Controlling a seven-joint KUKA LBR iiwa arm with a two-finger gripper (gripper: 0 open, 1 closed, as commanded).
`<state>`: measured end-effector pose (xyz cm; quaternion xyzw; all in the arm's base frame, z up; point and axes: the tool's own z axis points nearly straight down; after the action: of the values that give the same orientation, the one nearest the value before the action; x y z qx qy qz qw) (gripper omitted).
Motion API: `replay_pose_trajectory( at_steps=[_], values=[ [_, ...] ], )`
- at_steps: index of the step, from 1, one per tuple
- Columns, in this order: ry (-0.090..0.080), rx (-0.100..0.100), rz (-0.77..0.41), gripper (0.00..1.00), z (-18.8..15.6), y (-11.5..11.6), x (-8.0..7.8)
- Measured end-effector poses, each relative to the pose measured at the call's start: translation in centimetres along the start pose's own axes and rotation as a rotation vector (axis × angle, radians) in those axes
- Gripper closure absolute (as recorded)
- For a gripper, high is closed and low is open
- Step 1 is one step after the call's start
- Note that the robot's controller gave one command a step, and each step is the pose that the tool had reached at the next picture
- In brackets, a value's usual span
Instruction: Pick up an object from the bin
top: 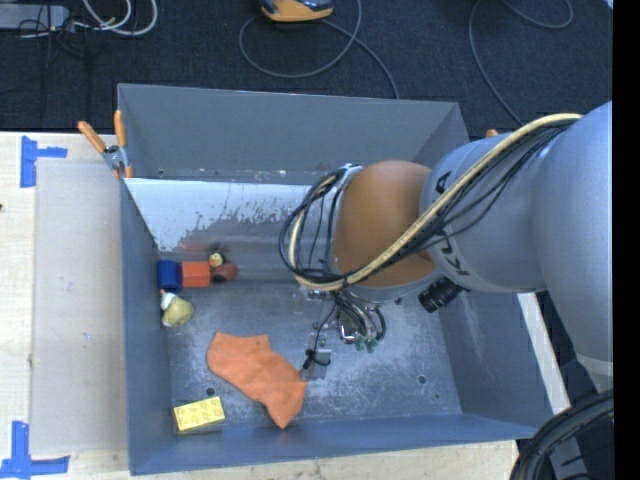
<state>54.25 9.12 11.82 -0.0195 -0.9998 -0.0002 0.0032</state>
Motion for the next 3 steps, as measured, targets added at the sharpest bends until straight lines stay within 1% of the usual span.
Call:
replay_pose_trajectory(
  at_steps=[1,2,3],
  values=[
    [0.005,0.000,-0.112,0.00,-0.6,-0.9,1.2],
    [0.006,0.000,-0.139,0.00,-6.1,-4.6,1.3],
    [-0.005,0.003,-0.095,0.00,-8.2,-1.7,-1.5]
  ],
)
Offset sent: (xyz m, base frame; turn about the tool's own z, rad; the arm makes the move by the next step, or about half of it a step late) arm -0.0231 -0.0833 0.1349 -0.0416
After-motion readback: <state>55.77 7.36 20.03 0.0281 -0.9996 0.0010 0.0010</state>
